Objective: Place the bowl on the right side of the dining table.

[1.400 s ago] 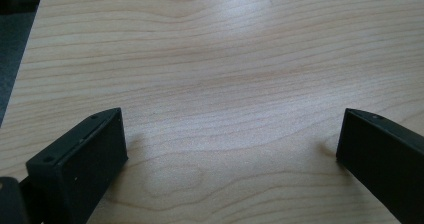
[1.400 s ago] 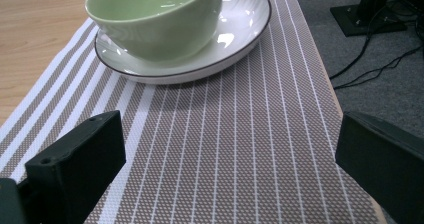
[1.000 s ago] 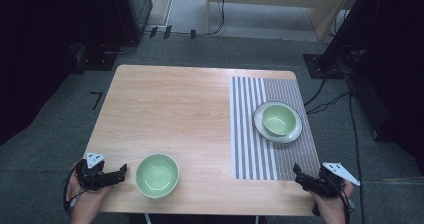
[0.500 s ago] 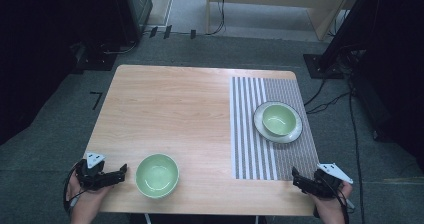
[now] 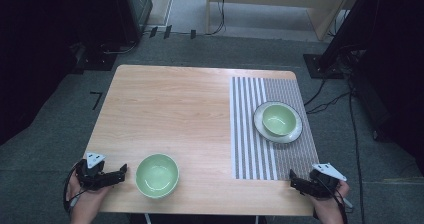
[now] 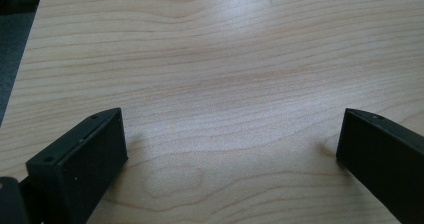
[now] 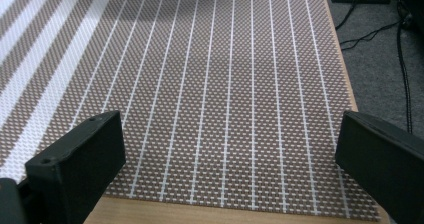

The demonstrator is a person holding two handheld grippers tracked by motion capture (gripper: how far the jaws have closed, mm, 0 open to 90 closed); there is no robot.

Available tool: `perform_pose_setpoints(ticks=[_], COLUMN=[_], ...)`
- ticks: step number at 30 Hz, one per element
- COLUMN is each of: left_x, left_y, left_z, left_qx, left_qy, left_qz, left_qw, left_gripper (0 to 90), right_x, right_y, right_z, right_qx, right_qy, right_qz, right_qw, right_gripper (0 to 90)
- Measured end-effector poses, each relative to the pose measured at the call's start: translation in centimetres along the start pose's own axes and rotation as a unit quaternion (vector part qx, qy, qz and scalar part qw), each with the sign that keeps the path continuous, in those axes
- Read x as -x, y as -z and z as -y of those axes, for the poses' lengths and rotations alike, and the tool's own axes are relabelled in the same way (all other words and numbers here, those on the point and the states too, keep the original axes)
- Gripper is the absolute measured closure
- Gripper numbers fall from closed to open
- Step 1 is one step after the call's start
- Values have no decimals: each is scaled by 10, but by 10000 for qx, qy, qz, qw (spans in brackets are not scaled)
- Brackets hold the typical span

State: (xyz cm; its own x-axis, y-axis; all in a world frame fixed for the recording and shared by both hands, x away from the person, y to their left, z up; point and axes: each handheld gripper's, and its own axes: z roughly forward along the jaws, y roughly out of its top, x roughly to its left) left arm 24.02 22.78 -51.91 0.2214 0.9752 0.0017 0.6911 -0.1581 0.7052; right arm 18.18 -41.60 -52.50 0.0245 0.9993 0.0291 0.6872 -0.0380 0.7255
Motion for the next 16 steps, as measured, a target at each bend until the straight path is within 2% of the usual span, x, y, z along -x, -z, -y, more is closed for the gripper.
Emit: perform_pose_setpoints(ticks=[5,16], left_x=[0,0], left_y=[0,0], left_z=[0,0], left_qx=[1,1], left_qy=[0,0], left_qz=[0,0], left_qw=[10000,10000], left_gripper=[0,0], right_x=[0,0], right_y=[-2,-2], right_z=[0,0], right_qx=[-93,-104], right_qy=[10,20], right_qz=[26,26], right_qw=[10000,9999], right_gripper=[0,0])
